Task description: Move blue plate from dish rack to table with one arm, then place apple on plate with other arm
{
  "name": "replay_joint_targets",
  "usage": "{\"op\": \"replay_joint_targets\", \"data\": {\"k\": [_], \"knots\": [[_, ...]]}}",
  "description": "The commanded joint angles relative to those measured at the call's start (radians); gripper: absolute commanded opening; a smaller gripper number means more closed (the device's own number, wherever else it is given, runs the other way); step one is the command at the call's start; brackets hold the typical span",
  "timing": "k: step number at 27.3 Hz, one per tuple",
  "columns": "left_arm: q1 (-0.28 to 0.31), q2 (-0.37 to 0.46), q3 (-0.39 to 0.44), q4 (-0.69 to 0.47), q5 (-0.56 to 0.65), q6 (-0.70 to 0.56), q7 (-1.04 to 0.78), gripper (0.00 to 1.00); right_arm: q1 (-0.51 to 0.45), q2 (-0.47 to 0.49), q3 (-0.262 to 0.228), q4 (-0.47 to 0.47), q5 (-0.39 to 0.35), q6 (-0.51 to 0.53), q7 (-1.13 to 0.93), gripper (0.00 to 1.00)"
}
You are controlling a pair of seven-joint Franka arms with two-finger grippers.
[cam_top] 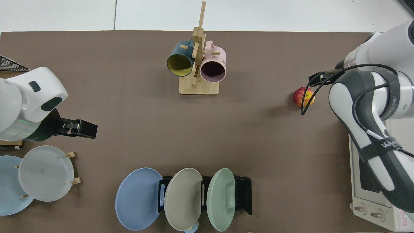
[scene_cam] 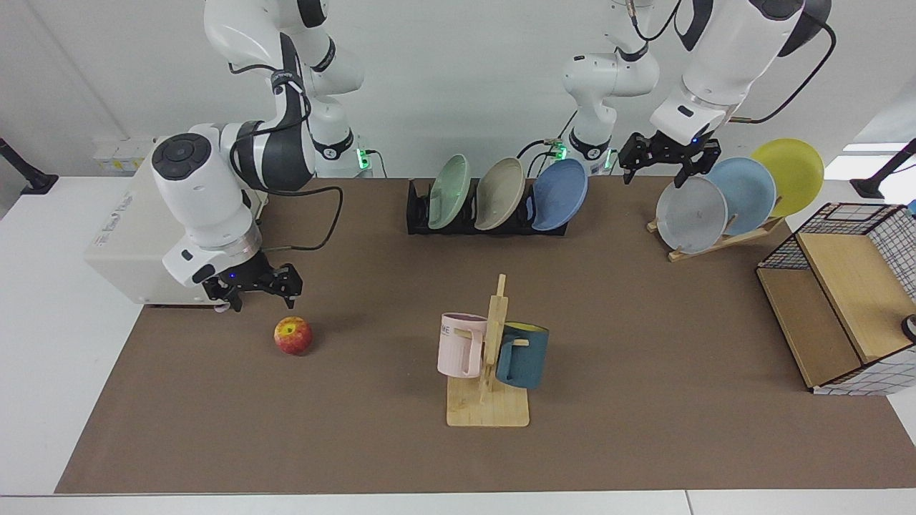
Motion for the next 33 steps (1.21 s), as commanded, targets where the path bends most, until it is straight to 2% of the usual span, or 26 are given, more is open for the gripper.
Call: {"op": "replay_joint_targets", "data": {"k": [1, 8, 14, 24, 29, 33], "knots": [[-0.004, -0.166, -0.004, -0.236, -0.029, 0.091, 0.010, 1.00, 0.002, 0.014, -0.002, -0.042, 0.021, 0.078, 0.013, 1.00], [-0.006, -0.226, -0.048, -0.404, -0.091, 0.143, 0.010, 1.00, 0.003, 0.054, -0.001, -0.060, 0.021, 0.108, 0.023, 1.00], [-0.009, -0.332, -0.082, -0.591, -0.111, 0.238, 0.006, 1.00, 0.012, 0.059, -0.001, -0.135, 0.021, 0.180, 0.023, 1.00], [-0.050, -0.344, -0.098, -0.743, -0.154, 0.336, 0.003, 0.98, 0.014, 0.086, -0.001, -0.189, 0.021, 0.273, 0.024, 1.00], [-0.050, -0.350, -0.142, -0.793, -0.157, 0.348, -0.002, 0.81, 0.014, 0.099, -0.001, -0.215, 0.021, 0.318, 0.035, 1.00], [-0.050, -0.349, -0.147, -0.793, -0.157, 0.345, -0.003, 0.72, 0.014, 0.099, -0.001, -0.246, 0.021, 0.351, 0.039, 1.00]]}}
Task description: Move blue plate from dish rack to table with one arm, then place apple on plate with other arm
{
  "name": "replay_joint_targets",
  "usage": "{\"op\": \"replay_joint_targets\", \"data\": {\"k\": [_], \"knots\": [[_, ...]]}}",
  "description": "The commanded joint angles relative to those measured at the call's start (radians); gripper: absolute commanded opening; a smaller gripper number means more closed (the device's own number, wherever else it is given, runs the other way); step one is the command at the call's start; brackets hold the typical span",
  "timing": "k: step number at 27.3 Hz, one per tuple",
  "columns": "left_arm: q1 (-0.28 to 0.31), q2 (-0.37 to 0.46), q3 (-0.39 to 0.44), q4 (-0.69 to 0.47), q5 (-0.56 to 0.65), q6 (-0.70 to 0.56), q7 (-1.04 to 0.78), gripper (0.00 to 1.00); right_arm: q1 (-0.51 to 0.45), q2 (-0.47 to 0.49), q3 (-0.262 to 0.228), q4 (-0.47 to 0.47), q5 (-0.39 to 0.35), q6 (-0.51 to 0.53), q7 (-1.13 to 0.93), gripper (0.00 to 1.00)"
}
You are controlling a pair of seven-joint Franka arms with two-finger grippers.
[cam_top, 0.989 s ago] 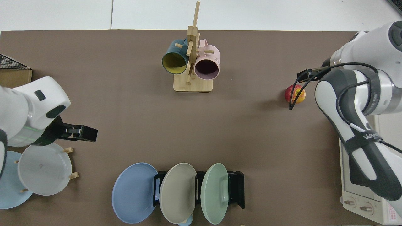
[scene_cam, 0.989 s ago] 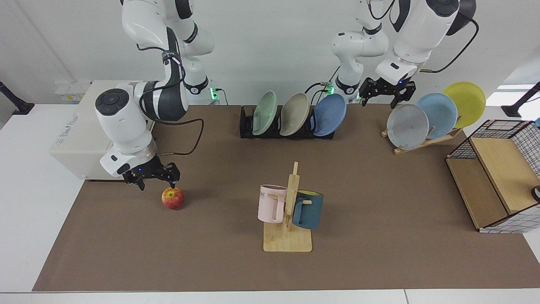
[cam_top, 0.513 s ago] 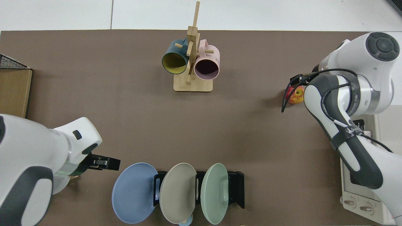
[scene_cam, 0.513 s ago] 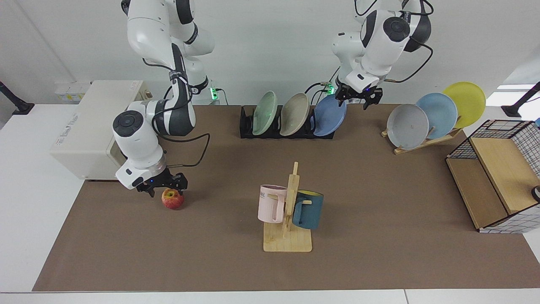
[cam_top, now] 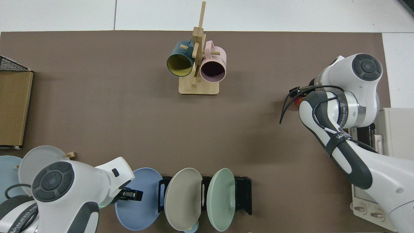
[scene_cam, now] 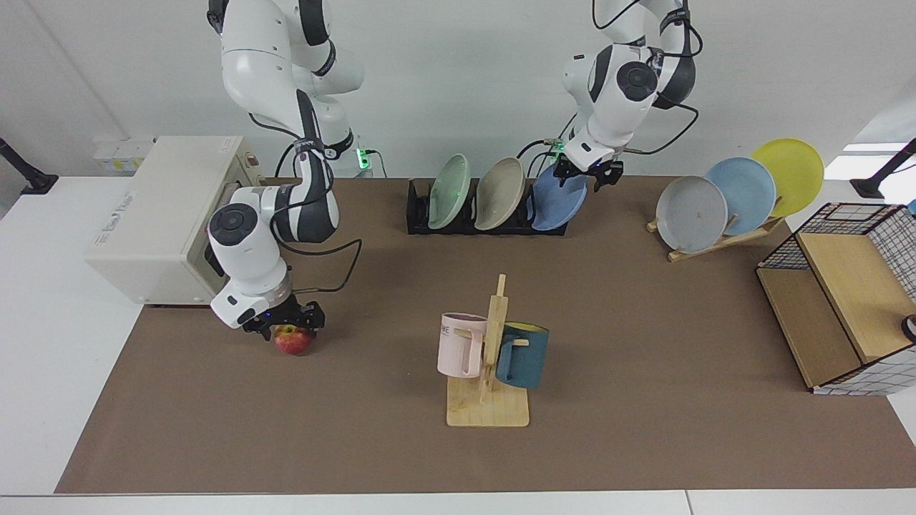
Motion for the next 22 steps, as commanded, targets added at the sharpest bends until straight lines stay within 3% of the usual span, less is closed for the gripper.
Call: {"op": "replay_joint_targets", "data": {"k": [1, 5, 13, 14, 18, 19, 22], "knots": [[-0.008, -0.041, -0.005, -0.038, -0.017, 0.019, -0.001, 0.71, 0.002, -0.003, -0.002, -0.048, 0.018, 0.058, 0.022, 1.00], [-0.006, -0.042, -0.018, -0.036, -0.017, 0.005, -0.004, 0.67, 0.002, -0.003, -0.002, -0.053, 0.018, 0.060, 0.020, 1.00], [-0.005, -0.039, -0.053, -0.023, -0.013, -0.016, -0.040, 0.28, -0.002, 0.014, -0.002, -0.054, 0.018, 0.061, 0.005, 0.99], [-0.005, -0.039, -0.054, -0.020, -0.011, -0.018, -0.040, 0.22, -0.002, 0.014, -0.002, -0.054, 0.017, 0.061, 0.005, 0.95], [-0.005, -0.038, -0.054, -0.014, -0.002, -0.036, -0.055, 0.05, -0.002, 0.014, -0.002, -0.053, 0.018, 0.061, -0.020, 0.39], [-0.005, -0.035, -0.054, -0.010, 0.002, -0.036, -0.063, 0.05, -0.002, 0.014, -0.002, -0.053, 0.018, 0.060, -0.020, 0.31], [-0.005, -0.033, -0.056, -0.001, 0.032, -0.038, -0.078, 0.05, -0.002, 0.014, -0.002, -0.051, 0.018, 0.058, -0.017, 0.22]]}}
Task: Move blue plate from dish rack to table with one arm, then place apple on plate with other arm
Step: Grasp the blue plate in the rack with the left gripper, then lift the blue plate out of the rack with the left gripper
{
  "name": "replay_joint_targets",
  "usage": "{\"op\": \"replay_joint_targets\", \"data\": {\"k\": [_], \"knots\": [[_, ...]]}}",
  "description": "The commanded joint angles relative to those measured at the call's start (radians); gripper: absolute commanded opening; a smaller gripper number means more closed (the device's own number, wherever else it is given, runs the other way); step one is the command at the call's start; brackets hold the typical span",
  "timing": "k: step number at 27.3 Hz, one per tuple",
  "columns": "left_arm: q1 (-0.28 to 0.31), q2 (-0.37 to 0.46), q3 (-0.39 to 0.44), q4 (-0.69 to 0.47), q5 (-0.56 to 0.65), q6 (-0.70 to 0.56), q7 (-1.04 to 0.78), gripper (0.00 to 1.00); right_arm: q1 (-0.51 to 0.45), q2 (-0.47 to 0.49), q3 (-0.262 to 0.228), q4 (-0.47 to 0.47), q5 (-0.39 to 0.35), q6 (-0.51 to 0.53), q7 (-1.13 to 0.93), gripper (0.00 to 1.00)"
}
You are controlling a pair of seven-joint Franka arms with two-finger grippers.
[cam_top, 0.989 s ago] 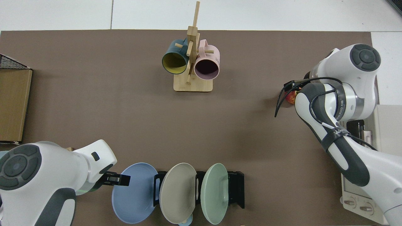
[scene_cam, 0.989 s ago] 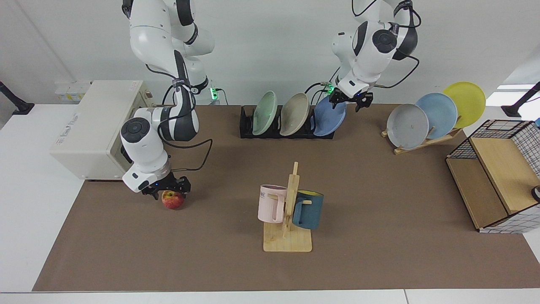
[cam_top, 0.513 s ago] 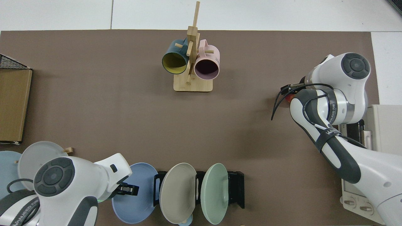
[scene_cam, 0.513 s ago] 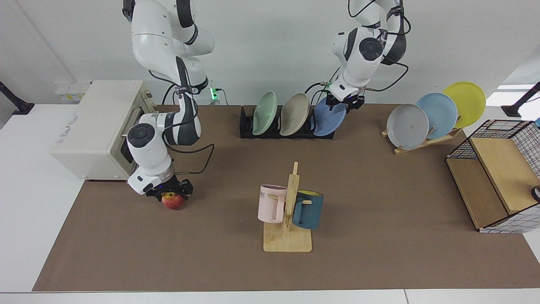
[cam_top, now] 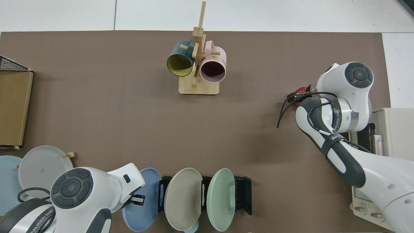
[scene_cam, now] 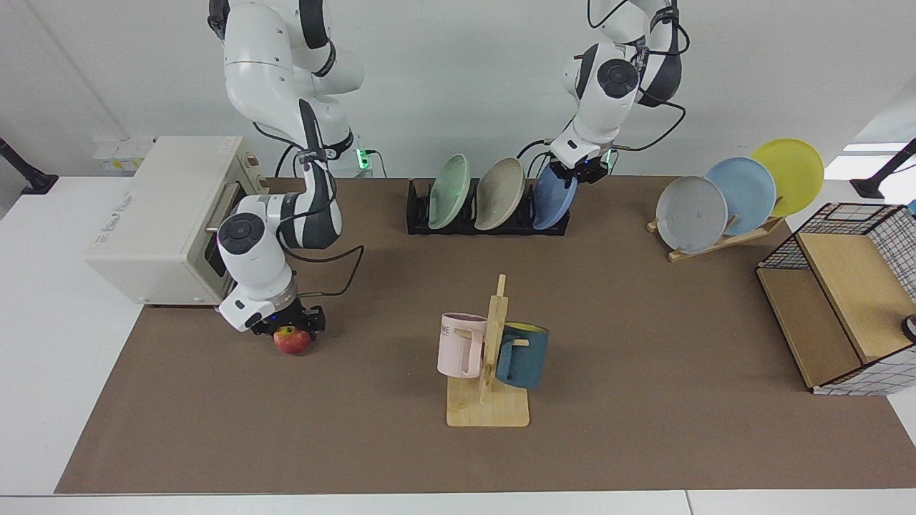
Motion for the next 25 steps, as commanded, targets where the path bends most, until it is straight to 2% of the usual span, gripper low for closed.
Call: {"op": "replay_joint_targets", "data": {"k": [1, 9, 15, 18, 25], "knots": [[-0.004, -0.016, -0.007, 0.002, 0.037, -0.027, -0.038, 0.05, -0.002, -0.001, -0.001, -0.008, 0.018, 0.020, -0.016, 0.21], [0.007, -0.014, -0.005, 0.036, 0.066, -0.055, -0.043, 0.02, 0.001, -0.014, -0.001, 0.008, 0.018, -0.010, -0.012, 0.13], [0.010, -0.013, -0.005, 0.060, 0.071, -0.067, -0.072, 0.02, 0.000, -0.039, -0.001, 0.044, 0.020, -0.099, -0.015, 0.13], [0.013, -0.010, -0.004, 0.091, 0.071, -0.093, -0.075, 0.02, 0.000, -0.066, -0.001, 0.046, 0.020, -0.116, -0.015, 0.13], [0.050, 0.010, 0.007, 0.186, 0.071, -0.135, -0.072, 0.02, 0.001, -0.168, 0.001, 0.047, 0.020, -0.234, -0.013, 0.08]]}}
